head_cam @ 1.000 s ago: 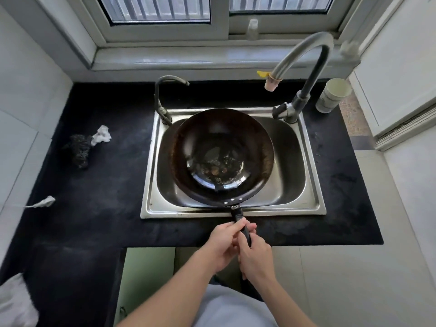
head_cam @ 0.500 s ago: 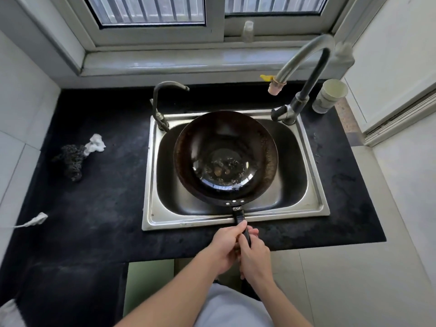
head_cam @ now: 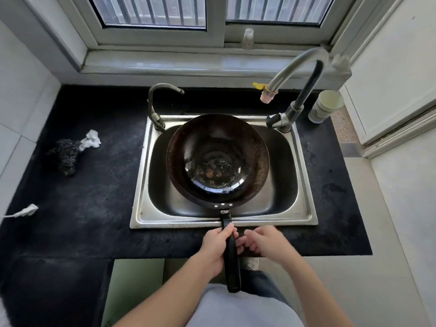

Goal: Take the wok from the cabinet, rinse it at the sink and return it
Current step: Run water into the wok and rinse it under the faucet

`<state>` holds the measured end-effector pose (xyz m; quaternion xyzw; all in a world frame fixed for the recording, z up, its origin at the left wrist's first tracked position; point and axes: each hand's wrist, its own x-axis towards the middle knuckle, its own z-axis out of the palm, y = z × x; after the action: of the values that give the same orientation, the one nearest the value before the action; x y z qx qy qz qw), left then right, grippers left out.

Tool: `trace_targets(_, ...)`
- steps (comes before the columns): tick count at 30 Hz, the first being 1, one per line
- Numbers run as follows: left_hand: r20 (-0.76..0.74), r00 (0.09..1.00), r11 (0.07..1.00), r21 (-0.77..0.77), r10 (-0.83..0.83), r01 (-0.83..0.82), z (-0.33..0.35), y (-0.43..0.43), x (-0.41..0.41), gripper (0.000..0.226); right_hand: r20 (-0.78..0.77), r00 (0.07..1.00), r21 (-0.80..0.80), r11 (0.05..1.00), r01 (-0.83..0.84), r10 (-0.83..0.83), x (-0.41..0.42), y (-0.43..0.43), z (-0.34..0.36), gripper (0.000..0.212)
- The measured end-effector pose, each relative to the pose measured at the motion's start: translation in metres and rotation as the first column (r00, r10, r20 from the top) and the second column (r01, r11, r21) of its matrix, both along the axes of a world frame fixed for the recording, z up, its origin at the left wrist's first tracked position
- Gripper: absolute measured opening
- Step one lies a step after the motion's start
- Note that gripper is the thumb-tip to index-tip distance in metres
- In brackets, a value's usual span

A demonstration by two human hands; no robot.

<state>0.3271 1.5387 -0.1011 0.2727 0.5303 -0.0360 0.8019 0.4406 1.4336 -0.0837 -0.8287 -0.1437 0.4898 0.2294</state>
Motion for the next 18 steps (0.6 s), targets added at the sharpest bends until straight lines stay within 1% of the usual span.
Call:
trace_targets(2,-0.03,0.998,0.999,0.004,0.054,-0.054,0.004,-0.006,0.001,0.022,0.154,0.988,0.029,0.999,-0.022,0.017,0.035,0.0,0.009,0.035)
trace_targets(4,-0.051,0.996,0.997,0.016,0.079,-0.078,0.009,-0.01,0.003,0.023,0.262,0.965,0.081,0.996,-0.022,0.0,0.069,0.009,0.019,0.026)
trace_targets(6,-0.07,0.991,0.993,0.037,0.11,-0.108,0.011,-0.014,0.004,0.024,0.35,0.936,0.151,0.988,-0.014,-0.041,0.104,0.021,0.03,0.019)
trace_targets(8,-0.093,0.986,0.989,0.073,0.135,-0.129,0.012,-0.017,0.008,0.024,0.419,0.899,0.267,0.964,0.014,-0.129,0.139,0.036,0.035,0.023)
trace_targets(10,-0.109,0.981,0.983,0.112,0.159,-0.146,0.011,-0.021,0.013,0.024,0.417,0.888,0.37,0.928,0.03,-0.195,0.171,0.051,0.038,0.035)
trace_targets(12,-0.122,0.977,0.977,0.145,0.175,-0.157,0.012,-0.023,0.017,0.024,0.391,0.9,0.424,0.906,0.01,-0.193,0.196,0.068,0.039,0.048)
trace_targets(15,-0.138,0.974,0.972,0.174,0.181,-0.156,0.014,-0.025,0.019,0.025,0.369,0.922,0.459,0.886,-0.072,-0.116,0.214,0.09,0.036,0.06)
trace_targets(18,-0.137,0.975,0.968,0.206,0.175,-0.144,0.015,-0.027,0.019,0.027,0.381,0.922,0.438,0.891,-0.121,-0.062,0.216,0.097,0.027,0.069)
